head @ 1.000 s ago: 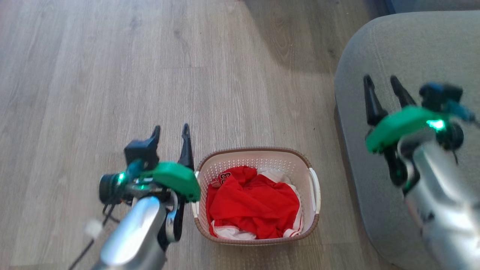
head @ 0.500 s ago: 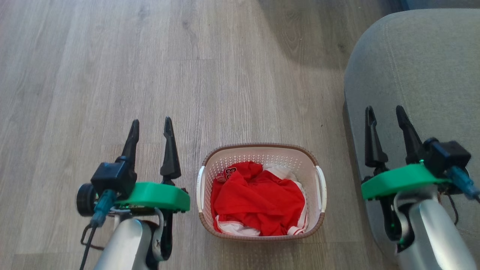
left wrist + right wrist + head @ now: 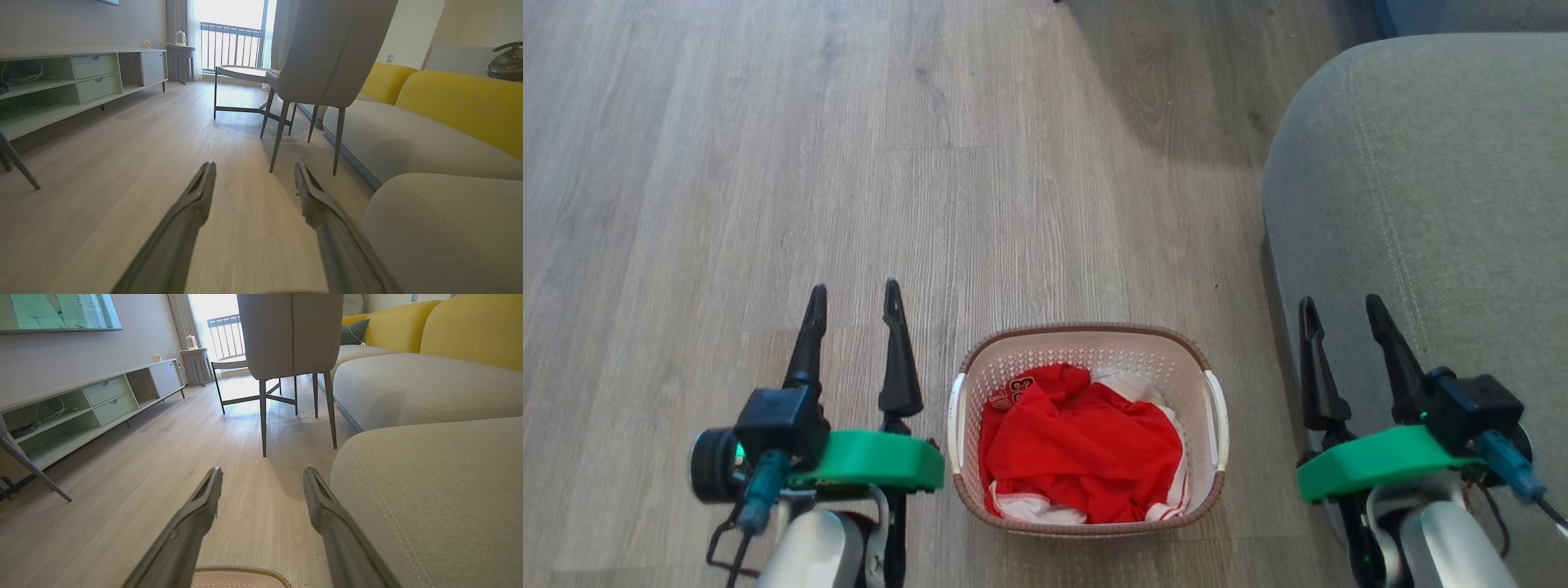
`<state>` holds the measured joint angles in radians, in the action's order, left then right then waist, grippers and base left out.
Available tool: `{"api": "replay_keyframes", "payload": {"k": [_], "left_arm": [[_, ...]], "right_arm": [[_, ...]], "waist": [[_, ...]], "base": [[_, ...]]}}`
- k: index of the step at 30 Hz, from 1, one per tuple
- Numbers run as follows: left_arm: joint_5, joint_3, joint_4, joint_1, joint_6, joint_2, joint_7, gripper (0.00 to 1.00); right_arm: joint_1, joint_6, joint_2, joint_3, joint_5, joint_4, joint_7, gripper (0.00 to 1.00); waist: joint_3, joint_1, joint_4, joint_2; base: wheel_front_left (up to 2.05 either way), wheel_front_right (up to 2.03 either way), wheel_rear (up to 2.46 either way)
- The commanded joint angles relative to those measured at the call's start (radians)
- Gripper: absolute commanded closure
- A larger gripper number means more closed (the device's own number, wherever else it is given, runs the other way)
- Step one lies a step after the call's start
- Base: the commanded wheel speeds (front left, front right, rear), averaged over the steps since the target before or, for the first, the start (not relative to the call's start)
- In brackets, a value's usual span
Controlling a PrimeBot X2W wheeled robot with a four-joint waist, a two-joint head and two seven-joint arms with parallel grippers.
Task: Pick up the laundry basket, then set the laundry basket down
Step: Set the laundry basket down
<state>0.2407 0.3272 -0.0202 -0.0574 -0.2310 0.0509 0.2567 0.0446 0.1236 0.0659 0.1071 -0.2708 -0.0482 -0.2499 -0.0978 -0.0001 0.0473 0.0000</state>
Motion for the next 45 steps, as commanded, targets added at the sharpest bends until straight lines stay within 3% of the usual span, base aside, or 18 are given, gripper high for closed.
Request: {"api": "replay_keyframes", "payload": {"k": [1, 15, 45], "left_arm": [[-0.007, -0.019, -0.038, -0.019, -0.004, -0.001, 0.005, 0.0], [0.029, -0.012, 0.01, -0.016, 0.064, -0.001, 0.005, 0.0], [0.076, -0.053, -0.007, 0.0, 0.097, -0.001, 0.005, 0.0]], "right_arm": [[0.011, 0.007, -0.007, 0.025, 0.01, 0.04, -0.012, 0.0], [0.008, 0.007, -0.015, -0.006, 0.014, 0.046, -0.012, 0.0], [0.01, 0.007, -0.016, -0.003, 0.002, 0.067, -0.012, 0.0]], "waist": [[0.002, 0.0001, 0.0, 0.0], [0.001, 0.0001, 0.011, 0.0], [0.001, 0.0001, -0.005, 0.0]], "base": [[0.0, 0.0, 0.0], [0.0, 0.0, 0.0], [0.0, 0.0, 0.0]]}}
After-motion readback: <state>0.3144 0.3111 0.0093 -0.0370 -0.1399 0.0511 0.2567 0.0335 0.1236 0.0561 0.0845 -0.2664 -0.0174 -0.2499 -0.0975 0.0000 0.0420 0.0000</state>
